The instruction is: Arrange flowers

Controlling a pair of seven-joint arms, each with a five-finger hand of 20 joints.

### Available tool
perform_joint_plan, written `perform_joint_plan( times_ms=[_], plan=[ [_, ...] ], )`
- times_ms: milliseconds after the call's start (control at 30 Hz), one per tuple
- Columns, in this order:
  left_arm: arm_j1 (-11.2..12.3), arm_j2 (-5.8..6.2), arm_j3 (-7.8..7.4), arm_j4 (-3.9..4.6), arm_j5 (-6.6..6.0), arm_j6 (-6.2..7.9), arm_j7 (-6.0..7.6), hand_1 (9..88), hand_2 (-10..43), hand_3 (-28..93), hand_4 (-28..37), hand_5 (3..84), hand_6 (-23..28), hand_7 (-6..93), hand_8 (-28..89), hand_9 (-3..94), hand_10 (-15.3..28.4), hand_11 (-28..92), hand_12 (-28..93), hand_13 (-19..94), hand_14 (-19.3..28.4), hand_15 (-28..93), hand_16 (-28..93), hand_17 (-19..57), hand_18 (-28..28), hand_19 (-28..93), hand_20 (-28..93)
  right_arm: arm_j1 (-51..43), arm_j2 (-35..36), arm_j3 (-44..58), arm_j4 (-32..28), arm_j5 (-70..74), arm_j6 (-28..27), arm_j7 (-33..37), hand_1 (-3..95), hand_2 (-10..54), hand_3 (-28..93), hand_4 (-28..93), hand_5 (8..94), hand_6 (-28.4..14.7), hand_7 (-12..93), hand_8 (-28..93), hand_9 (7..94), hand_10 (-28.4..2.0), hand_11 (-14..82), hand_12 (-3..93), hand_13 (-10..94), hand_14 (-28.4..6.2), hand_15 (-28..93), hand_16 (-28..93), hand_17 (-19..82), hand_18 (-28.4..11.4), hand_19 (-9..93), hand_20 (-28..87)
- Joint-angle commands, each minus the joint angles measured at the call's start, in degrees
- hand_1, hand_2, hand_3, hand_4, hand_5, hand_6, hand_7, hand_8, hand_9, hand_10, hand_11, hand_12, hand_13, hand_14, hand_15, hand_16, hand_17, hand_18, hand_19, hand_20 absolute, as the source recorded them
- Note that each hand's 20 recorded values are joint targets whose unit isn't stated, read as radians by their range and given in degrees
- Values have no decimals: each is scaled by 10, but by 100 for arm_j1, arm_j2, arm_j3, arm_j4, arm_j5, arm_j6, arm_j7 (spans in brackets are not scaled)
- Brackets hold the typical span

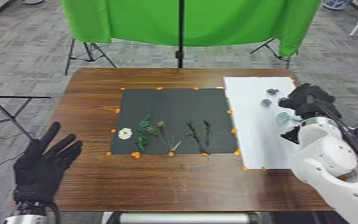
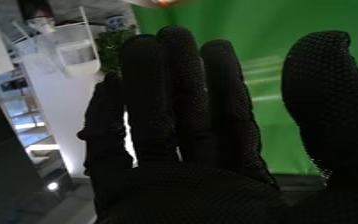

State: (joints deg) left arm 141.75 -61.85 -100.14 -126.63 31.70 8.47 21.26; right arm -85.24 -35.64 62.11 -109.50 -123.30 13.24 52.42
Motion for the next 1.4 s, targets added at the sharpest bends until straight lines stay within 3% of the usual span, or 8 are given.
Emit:
perform_joint_plan(
  times_ms=[33,333,467,633,800,1067,1267,1400],
  plan=[
    [69,-13,26,12,-2,48,28,162,61,761,-283,303,44,121,-102,309,190,208,121,214,282,459,-63,-109,284,512,65,718,70,-1067,672,-258,-138,191,338,-95,786,-283,585,11,162,-132,623,-142,276,152,550,-127,698,125,169,-236,754,486],
    [58,-49,23,14,28,6,-31,162,61,762,-283,302,44,121,-102,309,190,209,120,214,282,458,-63,-109,284,512,67,1527,-64,-2000,1248,-195,-365,426,368,-95,785,-283,551,29,163,-136,616,-138,279,154,550,-126,712,121,183,-236,776,484],
    [38,-55,6,17,25,9,-43,162,61,762,-283,302,44,122,-102,309,190,208,120,213,282,457,-63,-109,284,512,67,1570,-191,-2163,1442,-136,-579,429,430,-95,772,-282,652,39,178,-140,706,-108,287,173,619,-100,698,132,215,-230,803,480],
    [44,-52,8,18,20,17,-21,162,61,763,-283,302,44,121,-102,309,190,209,121,213,282,458,-63,-109,284,511,67,1389,-269,-2266,1483,-390,-443,404,582,-95,643,-283,813,33,229,3,888,-63,152,352,724,-45,647,256,280,-211,849,467],
    [35,-105,-49,9,77,-32,-83,163,61,763,-283,302,44,121,-102,310,191,208,121,214,282,457,-64,-110,284,511,67,1059,-345,-1849,947,-822,139,377,605,-95,639,-283,862,32,232,20,933,-47,173,365,773,-37,644,266,314,-207,869,464],
    [182,42,-119,-54,9,45,2,163,60,765,-283,302,45,122,-102,309,191,207,120,213,282,457,-64,-110,284,510,68,2524,-1227,-2657,333,-896,847,-437,598,-95,673,-283,879,22,210,38,937,-52,187,360,783,-39,641,273,321,-214,877,463],
    [151,273,-35,-60,-64,114,91,165,61,763,-283,303,45,121,-102,310,190,208,121,213,282,459,-63,-110,284,511,69,3819,-2578,-3807,1294,-482,795,-1253,595,-95,675,-283,878,21,208,42,937,-54,186,363,780,-42,644,275,318,-211,879,464],
    [-1,329,-24,-36,-3,60,-12,164,61,763,-283,303,46,121,-102,310,191,208,120,214,283,459,-64,-109,284,511,69,4163,-3322,-4235,2027,-328,560,-1602,592,-95,680,-283,875,24,211,44,937,-57,184,365,776,-43,650,274,311,-209,880,465]
  ],
)
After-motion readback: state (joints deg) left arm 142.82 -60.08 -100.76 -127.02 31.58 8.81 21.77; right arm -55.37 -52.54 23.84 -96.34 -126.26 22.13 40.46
